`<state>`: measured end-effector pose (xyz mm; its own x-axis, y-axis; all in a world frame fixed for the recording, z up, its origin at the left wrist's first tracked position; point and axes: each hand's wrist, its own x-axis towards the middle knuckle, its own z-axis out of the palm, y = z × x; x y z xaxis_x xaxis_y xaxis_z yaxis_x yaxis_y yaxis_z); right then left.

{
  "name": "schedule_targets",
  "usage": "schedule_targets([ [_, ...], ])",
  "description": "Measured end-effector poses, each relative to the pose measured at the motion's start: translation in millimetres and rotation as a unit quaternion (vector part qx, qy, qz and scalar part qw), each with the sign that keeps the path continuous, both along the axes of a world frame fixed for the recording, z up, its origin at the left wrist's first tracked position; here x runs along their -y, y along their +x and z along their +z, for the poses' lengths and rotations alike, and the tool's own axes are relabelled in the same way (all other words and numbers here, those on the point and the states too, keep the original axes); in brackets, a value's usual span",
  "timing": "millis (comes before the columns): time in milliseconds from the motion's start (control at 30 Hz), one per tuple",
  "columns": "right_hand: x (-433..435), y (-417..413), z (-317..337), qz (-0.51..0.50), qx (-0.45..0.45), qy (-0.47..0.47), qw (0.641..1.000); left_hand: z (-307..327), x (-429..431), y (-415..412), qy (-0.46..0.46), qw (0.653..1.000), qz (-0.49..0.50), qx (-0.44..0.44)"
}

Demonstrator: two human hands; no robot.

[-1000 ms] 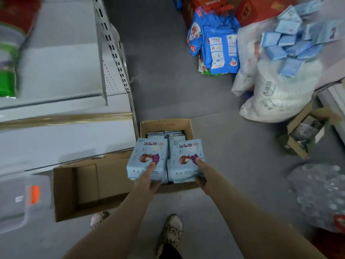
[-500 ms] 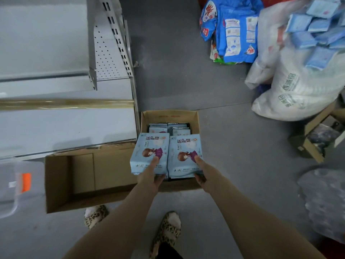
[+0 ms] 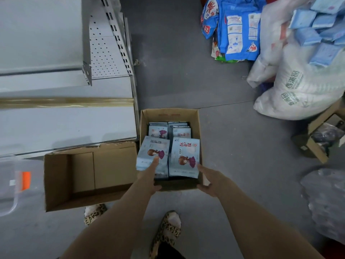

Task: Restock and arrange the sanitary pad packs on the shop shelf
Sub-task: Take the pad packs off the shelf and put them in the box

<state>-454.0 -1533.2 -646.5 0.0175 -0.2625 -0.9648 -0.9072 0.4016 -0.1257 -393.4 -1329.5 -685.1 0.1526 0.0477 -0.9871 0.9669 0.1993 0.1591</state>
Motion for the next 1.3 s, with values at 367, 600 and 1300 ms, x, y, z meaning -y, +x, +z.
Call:
schedule_targets([
  [367,-4,44,121,0.113,0.103,-0.113,0.982,115,20,47,0.058,0.980,-0.066,0.181],
  [600,-14,91,243,0.200,0.221,-0.166,0.940,261,27,83,0.029,0.935,-0.080,0.345],
  [1300,-85,145,679,0.386,0.481,-0.429,0.660,688,-66,99,0.181,0.679,-0.126,0.701],
])
